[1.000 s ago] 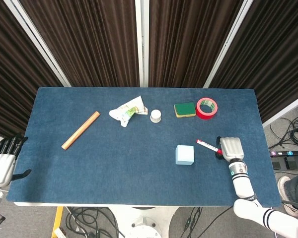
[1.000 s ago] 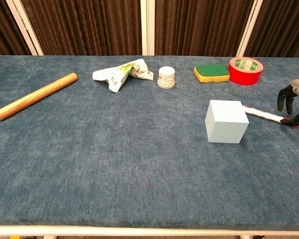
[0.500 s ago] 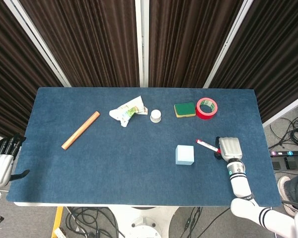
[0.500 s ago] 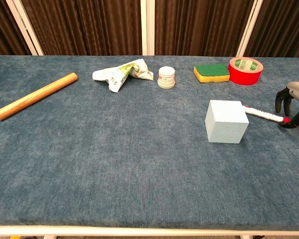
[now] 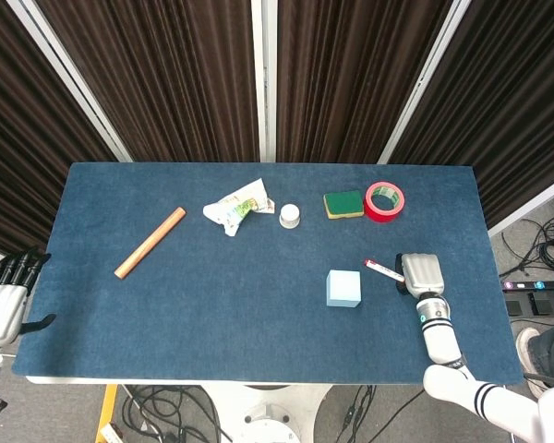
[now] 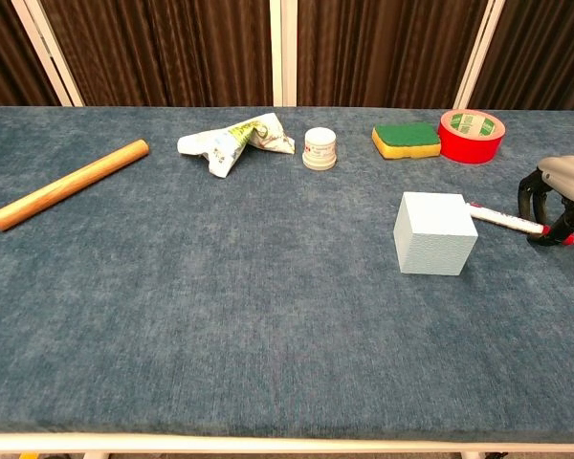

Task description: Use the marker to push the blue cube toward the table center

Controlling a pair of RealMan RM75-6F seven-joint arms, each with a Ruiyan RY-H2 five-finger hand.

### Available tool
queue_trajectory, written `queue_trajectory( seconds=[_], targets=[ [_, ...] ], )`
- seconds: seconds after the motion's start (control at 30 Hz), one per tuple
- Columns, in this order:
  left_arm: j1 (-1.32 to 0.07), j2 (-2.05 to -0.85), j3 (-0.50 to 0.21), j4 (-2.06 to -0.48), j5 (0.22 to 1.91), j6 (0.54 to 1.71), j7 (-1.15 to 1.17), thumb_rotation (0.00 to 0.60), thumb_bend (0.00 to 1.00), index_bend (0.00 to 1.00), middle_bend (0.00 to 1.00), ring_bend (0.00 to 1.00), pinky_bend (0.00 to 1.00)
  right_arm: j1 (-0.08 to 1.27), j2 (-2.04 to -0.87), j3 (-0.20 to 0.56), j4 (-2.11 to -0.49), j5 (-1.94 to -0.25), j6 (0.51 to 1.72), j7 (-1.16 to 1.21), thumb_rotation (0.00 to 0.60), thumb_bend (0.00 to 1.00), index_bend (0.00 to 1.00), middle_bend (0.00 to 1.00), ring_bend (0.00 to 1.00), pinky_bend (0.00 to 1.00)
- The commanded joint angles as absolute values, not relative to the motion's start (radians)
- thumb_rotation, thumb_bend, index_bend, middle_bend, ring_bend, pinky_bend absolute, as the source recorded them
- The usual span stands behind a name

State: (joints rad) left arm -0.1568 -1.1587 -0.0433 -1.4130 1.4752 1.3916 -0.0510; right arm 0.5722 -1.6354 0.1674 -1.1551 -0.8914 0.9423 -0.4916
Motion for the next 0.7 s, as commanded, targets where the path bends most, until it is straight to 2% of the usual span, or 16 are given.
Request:
queue_trajectory(
  seconds=[0.03,0.7],
  targets=[
    [-0.159,-1.159,-0.043,-1.41,1.475,1.389,-0.052,0.6,0.01,0.14,0.06,0.0,0.1,0.574,-1.641,0.168,-1.149,-0.886,0.937,-0.494,0.6,0.18,0.52,0.53,0.94,1.0],
    [-0.166,-1.165,-0.041,-1.4,1.466,1.37,-0.058,0.6,0.01,0.14,0.06,0.0,0.1,0.584,-1.652,0.163,-1.13,-0.855,0.917,-0.537,0.6,0.18,0.57,0.56,0.95,1.0]
  ],
)
